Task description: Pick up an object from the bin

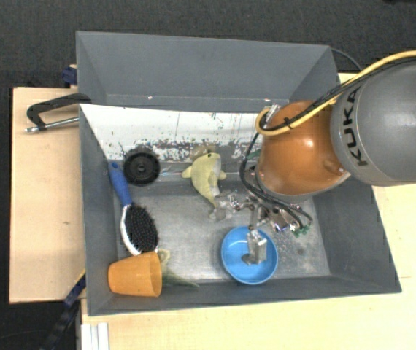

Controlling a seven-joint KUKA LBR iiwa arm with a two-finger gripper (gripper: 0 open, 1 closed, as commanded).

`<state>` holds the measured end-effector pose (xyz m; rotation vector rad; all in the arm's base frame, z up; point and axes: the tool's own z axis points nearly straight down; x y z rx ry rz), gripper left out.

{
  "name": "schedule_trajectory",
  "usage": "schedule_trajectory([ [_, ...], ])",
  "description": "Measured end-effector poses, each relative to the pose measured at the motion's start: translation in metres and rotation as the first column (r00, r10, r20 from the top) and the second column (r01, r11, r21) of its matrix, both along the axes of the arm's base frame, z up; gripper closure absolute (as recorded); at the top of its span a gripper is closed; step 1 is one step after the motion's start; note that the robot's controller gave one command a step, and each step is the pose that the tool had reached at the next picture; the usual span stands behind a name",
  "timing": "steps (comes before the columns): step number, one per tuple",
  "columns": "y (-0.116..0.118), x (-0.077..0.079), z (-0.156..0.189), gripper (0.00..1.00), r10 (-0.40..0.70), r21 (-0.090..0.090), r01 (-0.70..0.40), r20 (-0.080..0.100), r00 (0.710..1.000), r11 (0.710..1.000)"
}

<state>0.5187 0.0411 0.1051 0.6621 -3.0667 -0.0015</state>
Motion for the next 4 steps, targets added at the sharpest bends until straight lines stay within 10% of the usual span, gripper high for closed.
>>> schedule_trajectory([
  [1, 0.004, -0.016, -0.035, 0.0, 0.212, 0.001, -0.212, 0.002, 0.977, 0.977],
  [2, 0.006, 0.007, -0.034, 0.0, 0.46, 0.0, -0.46, 0.011, 0.888, 0.888],
  [3, 0.006, 0.007, -0.034, 1.0, 0.459, 0.001, -0.459, 0.01, 0.888, 0.888],
  [4, 0.031, 0.029, 0.117, 1.0, 0.389, -0.002, -0.389, 0.02, 0.921, 0.921],
])
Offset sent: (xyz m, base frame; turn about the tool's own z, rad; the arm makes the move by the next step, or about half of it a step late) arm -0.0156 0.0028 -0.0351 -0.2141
